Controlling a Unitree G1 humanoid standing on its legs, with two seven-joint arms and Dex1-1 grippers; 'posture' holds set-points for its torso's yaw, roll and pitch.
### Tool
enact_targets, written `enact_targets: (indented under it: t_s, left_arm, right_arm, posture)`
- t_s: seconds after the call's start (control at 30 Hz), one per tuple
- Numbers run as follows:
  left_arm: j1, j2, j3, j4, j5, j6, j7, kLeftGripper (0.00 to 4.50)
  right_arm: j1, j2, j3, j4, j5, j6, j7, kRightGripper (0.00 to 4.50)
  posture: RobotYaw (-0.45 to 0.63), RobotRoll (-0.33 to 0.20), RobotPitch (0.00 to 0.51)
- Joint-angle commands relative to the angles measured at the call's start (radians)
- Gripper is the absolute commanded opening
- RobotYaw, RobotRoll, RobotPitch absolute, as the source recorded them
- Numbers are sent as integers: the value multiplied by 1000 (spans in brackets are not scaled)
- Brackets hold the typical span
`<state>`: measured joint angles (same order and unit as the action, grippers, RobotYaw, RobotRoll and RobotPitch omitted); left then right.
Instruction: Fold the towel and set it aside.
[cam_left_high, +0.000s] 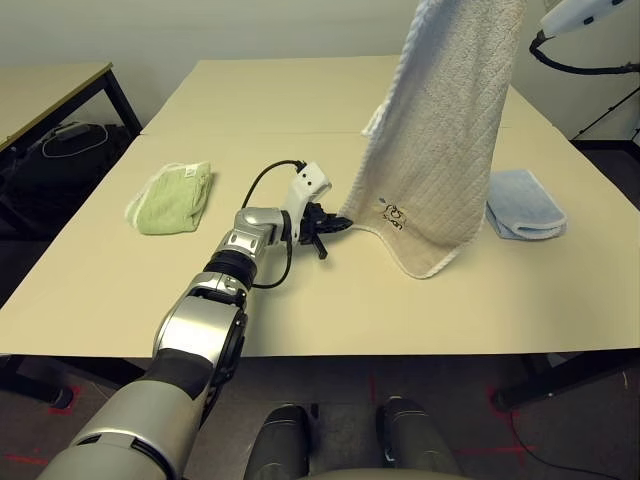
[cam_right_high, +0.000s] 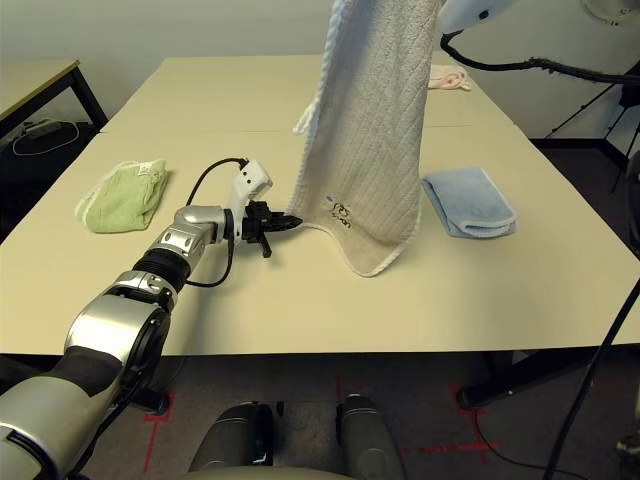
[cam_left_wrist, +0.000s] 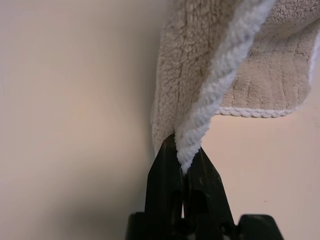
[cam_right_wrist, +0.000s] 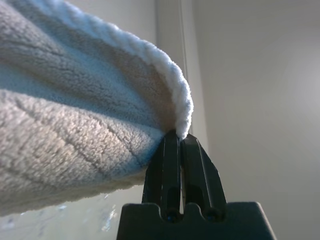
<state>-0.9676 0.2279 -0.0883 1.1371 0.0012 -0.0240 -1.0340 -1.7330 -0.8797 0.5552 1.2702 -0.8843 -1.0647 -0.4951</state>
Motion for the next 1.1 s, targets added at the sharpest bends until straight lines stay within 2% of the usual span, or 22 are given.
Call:
enact_targets:
  t_s: [0.03,0.17,0.33,0.5,0.63,0.83,0.97,1.1]
  left_arm:
    - [-20,48,44,-15,-21,35,45,51]
    - [-3,126,91,-108,-55,85,48,51]
    - [84,206,151,-362,-116,222,82,51]
    - [189,238,209,-672,-175,413,184,51]
    - [223,250,242,-802,-196,517,271,51]
    - [218,218,314,-893,-212,598,479,51]
    - [223,175,342,-915,-223,586,579,51]
    - [233,146,356,-921,-235,569,637,51]
  right_arm:
    - [67,14,-95,49,138,31,189,0]
    - [199,38,-196,61,288,68,443,0]
    - [345,68,-291,35,427,132,667,0]
    - [466,101,-372,-4,549,192,841,0]
    - [539,126,-430,-52,640,260,946,0]
    - [697,223,-576,-236,861,584,1066,0]
    - [851,339,-668,-505,1024,920,1036,0]
    - [991,431,-711,-756,1103,1150,957,0]
  posture:
    - [-2,0,20]
    - [19,0,45]
    - [44,0,67]
    - [58,0,82]
    - [58,0,91]
    - [55,0,102]
    - [54,0,109]
    - [57,0,116]
